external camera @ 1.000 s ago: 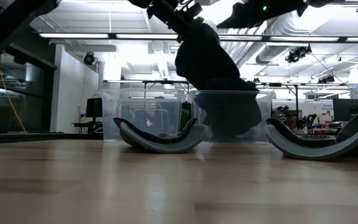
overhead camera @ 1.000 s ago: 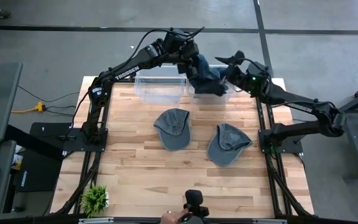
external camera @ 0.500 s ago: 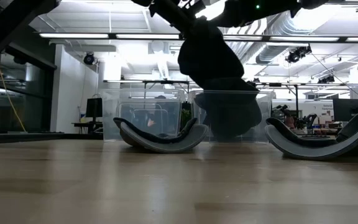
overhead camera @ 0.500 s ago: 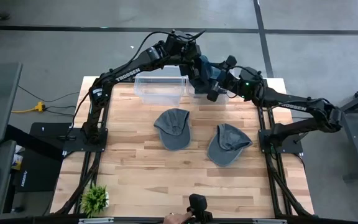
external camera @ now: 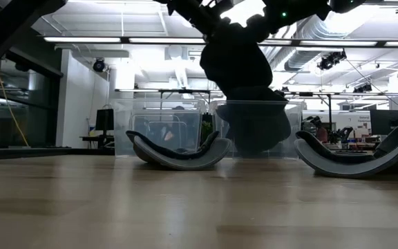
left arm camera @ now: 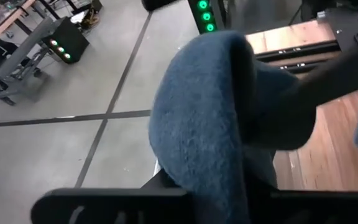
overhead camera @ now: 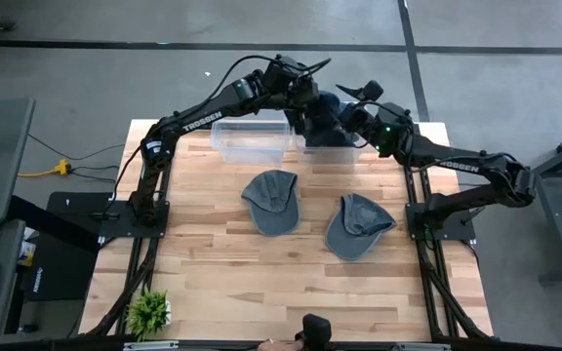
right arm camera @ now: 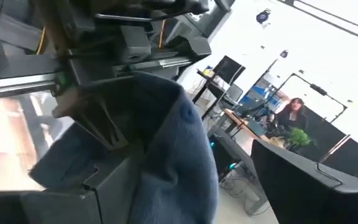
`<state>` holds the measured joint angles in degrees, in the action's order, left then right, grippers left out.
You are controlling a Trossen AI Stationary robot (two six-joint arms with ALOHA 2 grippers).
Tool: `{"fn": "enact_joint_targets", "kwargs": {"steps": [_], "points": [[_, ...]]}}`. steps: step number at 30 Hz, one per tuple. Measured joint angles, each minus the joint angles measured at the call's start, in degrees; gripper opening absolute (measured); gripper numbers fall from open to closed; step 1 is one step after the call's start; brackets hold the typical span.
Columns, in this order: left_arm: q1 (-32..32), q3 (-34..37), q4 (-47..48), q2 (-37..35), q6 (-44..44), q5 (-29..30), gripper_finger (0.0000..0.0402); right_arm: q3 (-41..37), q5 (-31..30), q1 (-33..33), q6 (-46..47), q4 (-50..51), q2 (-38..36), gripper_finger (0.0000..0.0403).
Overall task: Pick & Place hat
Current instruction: Put the blue cap into the right transparent bin
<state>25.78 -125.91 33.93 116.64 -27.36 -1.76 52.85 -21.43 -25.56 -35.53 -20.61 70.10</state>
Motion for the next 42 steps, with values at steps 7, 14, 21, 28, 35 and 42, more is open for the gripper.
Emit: {"fn": "enact_joint_targets", "kwargs": {"steps": [7, 14, 21, 28, 35, 42], "points": [[0.0, -0.1, 1.4, 0.0, -0.9, -0.3, 0.0000, 5.4, 5.3, 0.1, -0.1, 8.9, 0.1, 0.0293], [-0.1, -0.1, 1.4, 0.0, -0.9, -0.6, 0.0000, 11.1, 9.7, -1.6, 1.1, 18.5, 0.5, 0.0293], [-0.3, -0.1, 1.4, 0.0, -0.9, -0.6, 0.0000, 13.5, 13.7, -2.7, 2.2, 22.2, 2.8, 0.0293], [-0.3, -0.1, 2.4, 0.0, -1.1, -0.7, 0.0000, 15.6, 12.6, -2.7, 0.5, 25.7, 6.4, 0.0293], [-0.2, -0.1, 3.1, 0.0, -1.8, -0.2, 0.0000, 17.3, 4.9, -2.6, 0.5, 28.4, 6.4, 0.0279], [-0.5, -0.1, 3.8, 0.0, -1.9, -0.7, 0.0000, 19.0, -0.2, -2.6, 0.2, 29.9, 6.3, 0.0239]]}}
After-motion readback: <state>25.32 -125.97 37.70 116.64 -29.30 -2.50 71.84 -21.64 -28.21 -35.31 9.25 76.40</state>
